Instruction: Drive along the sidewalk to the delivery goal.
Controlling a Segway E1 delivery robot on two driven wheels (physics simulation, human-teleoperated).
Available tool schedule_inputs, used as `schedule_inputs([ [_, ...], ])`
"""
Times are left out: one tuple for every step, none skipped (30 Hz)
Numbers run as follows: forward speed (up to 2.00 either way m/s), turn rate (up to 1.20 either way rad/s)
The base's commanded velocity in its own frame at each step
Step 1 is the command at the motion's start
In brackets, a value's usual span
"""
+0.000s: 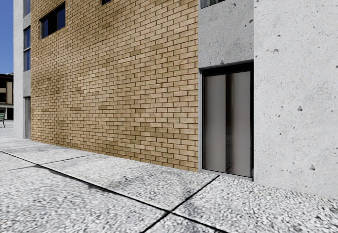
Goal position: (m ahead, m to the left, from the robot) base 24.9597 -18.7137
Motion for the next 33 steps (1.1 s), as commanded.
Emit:
schedule_inputs([
  [0.0,0.0],
  [0.0,0.0],
  [0.0,0.0],
  [0.0,0.0],
  [0.0,0.0],
  [0.0,0.0],
  [0.01,0.02],
  [0.45,0.39],
  [0.45,0.39],
  [0.83,0.46],
  [1.03,0.51],
  [1.14,0.59],
  [1.14,0.59],
  [1.22,0.63],
  [1.31,0.71],
  [1.31,0.71],
  [1.4,0.75],
  [1.49,0.76],
  [1.56,0.76],
  [1.56,0.76],
  [1.61,0.76],
  [1.64,0.76],
  [1.64,0.76],
  [1.64,0.76],
  [1.67,0.76],
  [1.71,0.76],
  [1.71,0.76],
  [1.72,0.76],
  [1.73,0.76],
  [1.73,0.76],
  [1.74,0.76],
  [1.74,0.76],
  [1.74,0.76],
])
